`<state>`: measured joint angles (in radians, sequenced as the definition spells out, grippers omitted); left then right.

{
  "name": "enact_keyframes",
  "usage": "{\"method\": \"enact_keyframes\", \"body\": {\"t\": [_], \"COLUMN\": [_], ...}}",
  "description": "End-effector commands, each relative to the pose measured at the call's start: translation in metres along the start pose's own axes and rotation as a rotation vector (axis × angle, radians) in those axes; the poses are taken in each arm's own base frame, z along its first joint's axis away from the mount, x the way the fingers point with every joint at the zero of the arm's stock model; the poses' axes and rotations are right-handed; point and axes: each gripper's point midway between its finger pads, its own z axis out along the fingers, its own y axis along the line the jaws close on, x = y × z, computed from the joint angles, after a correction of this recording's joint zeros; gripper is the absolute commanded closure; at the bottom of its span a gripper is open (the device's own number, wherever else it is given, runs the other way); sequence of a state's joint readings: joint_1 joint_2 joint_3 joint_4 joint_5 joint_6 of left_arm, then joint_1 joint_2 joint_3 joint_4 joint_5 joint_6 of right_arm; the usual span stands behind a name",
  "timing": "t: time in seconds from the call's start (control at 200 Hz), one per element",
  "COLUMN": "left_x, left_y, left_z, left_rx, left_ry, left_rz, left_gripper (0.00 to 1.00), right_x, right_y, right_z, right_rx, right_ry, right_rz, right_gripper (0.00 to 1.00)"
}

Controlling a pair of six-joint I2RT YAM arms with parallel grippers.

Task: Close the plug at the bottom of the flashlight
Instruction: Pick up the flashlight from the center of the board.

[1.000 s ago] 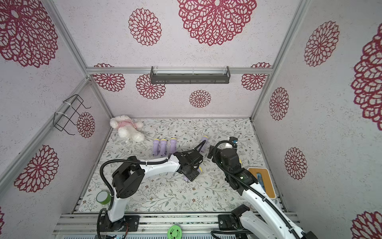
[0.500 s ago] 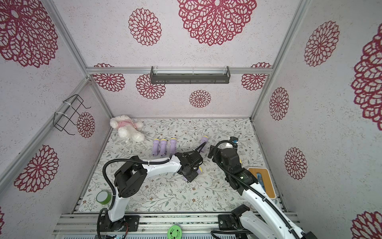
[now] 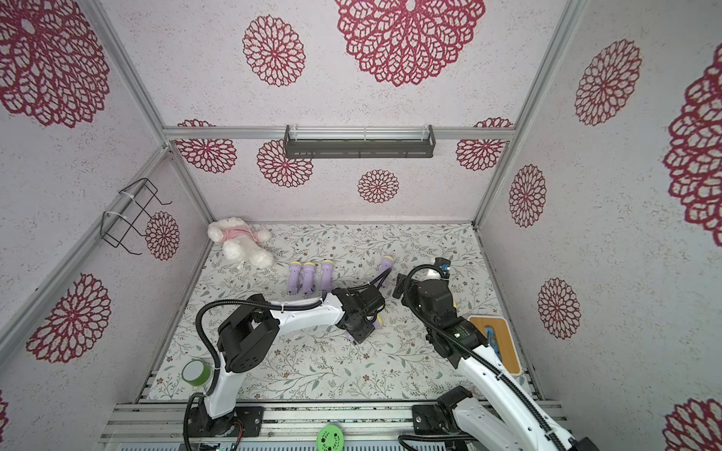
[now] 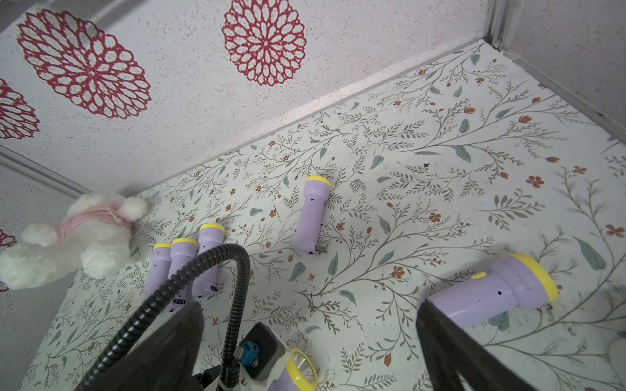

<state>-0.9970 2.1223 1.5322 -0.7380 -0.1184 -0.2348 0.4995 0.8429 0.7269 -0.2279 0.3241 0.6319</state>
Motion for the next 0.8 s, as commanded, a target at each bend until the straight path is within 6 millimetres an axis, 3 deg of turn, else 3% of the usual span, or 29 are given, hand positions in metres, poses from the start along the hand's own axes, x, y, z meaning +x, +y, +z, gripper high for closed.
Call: {"method": "enact_keyframes", "body": {"t": [0.0, 0.796], "left_x": [0.004, 0.0014], "left_y": [-0.0023, -0.0021], "left_z": [0.0062, 0.006], "left_rx": [-0.018, -0.03], "left_ry": [0.027, 0.031], "left_rz": [0.03, 0.031], "left_gripper": [0.44, 0.61], "right_x": [-0.0065, -0.0067], "right_y": [0.0025, -0.0013], "right_z": [-0.0014, -0.0029], "right_rx": [-0.018, -0.014], "right_ry": [-0.027, -0.042], "right_rz": [0.029, 0.038], "right_gripper": [0.01, 0.01]}}
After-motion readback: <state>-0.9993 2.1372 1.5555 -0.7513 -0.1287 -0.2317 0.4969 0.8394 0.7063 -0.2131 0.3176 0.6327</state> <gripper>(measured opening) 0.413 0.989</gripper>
